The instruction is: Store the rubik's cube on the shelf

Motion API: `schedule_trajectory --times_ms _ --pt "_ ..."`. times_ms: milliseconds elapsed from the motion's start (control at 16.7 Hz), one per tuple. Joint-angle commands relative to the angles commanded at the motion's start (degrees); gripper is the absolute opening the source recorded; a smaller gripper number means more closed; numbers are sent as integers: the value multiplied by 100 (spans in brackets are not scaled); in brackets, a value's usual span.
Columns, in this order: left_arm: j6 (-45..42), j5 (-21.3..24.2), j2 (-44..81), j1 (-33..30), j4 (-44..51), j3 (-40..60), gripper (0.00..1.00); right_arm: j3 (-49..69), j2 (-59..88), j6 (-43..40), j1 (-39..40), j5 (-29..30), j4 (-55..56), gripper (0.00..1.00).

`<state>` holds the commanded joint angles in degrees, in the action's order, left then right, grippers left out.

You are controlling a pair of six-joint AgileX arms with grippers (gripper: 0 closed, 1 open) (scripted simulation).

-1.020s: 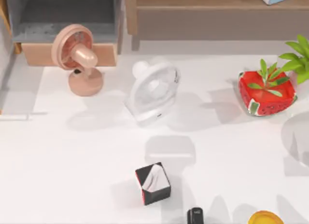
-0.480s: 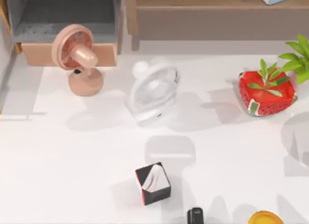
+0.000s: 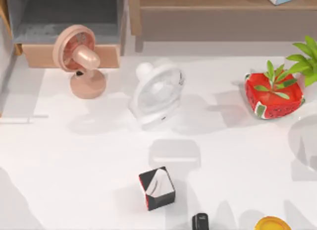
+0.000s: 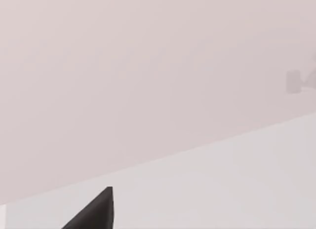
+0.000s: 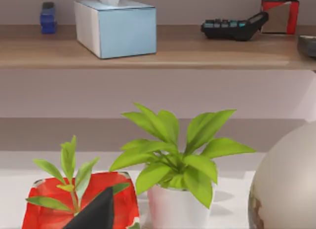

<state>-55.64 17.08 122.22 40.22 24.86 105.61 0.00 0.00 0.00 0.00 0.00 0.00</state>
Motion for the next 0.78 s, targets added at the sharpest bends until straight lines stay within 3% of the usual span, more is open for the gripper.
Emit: schedule_trajectory --times_ms 420,780 --pt "1341 -676 1128 -1244 3730 2488 100 0 0 0 0 0 0 100" --pt "1956 -978 1947 -1858 5362 3496 100 0 0 0 0 0 0 100"
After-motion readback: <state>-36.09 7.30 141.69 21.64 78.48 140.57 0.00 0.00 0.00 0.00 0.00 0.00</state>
